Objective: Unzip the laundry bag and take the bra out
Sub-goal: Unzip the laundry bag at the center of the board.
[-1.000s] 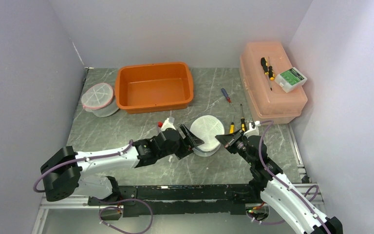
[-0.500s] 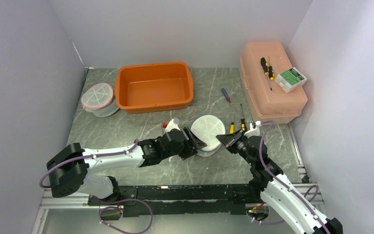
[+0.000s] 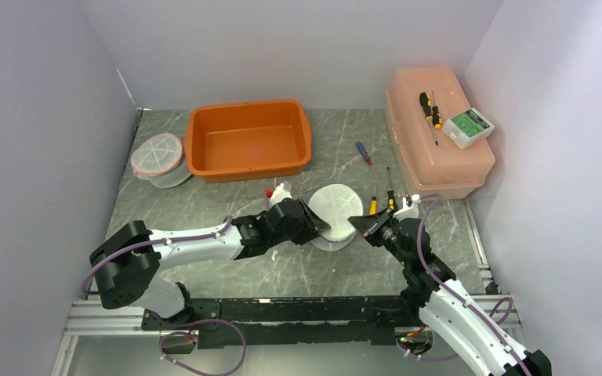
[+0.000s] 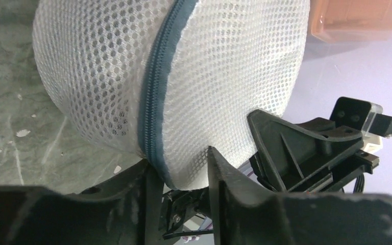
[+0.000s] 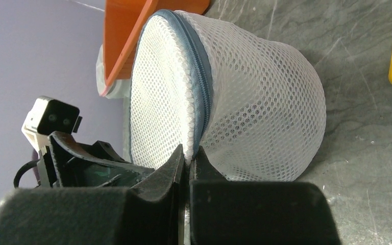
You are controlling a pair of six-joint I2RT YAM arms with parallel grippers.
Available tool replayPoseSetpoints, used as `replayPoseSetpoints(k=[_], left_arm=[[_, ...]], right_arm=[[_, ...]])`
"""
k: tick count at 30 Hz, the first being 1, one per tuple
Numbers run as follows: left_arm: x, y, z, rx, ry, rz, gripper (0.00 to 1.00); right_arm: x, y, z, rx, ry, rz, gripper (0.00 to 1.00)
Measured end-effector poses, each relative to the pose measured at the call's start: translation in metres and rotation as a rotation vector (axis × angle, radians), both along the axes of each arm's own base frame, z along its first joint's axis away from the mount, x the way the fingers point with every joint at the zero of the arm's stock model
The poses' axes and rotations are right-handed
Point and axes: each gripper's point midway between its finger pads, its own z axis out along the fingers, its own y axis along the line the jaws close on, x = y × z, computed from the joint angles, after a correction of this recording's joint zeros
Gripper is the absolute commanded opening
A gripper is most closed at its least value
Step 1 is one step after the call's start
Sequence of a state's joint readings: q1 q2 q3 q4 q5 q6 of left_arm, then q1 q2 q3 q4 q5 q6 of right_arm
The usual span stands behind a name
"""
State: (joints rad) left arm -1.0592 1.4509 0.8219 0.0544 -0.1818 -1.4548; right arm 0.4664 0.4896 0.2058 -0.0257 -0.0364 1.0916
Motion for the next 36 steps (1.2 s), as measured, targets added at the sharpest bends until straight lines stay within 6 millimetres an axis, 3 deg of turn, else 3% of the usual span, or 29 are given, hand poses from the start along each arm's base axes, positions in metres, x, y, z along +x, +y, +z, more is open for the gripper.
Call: replayPoseSetpoints(k=[1,6,9,11,18,24,30,36], left_arm=[[0.001,0.001,-0.001,0.004,0.0,0.0,0.3],[0.008,0.005,-0.003,0.02,-0.016,0.006,0.15],[0.016,0.011,0.001,0.021,-0.029,0.018,0.03],[0.021,0.015,0.006,0.014,-0.038,0.024,0.03],[0.042,0.038,0.01,-0.032,0.003,-0.012,0.03],[0.054,0.048,0.008,-0.111,0.05,-0.099,0.03],[0.046,0.051,0.01,-0.145,0.067,-0.231,0.03],[0.049,0.054,0.023,-0.126,0.029,-0.309,0.03]], right_arm=[[0.0,0.0,0.0,-0.001,0.0,0.001,0.04],[-0.001,0.001,-0.003,-0.017,0.0,0.016,0.5],[-0.006,0.001,-0.006,-0.054,0.001,0.043,0.63],[-0.007,-0.001,-0.005,-0.084,-0.008,0.055,0.68],[-0.011,-0.003,0.022,-0.167,-0.148,0.115,0.7],[-0.016,0.005,0.038,-0.174,-0.245,0.186,0.65],[-0.023,0.021,0.023,-0.223,-0.232,0.328,0.6],[-0.03,0.031,0.009,-0.275,-0.222,0.437,0.58]])
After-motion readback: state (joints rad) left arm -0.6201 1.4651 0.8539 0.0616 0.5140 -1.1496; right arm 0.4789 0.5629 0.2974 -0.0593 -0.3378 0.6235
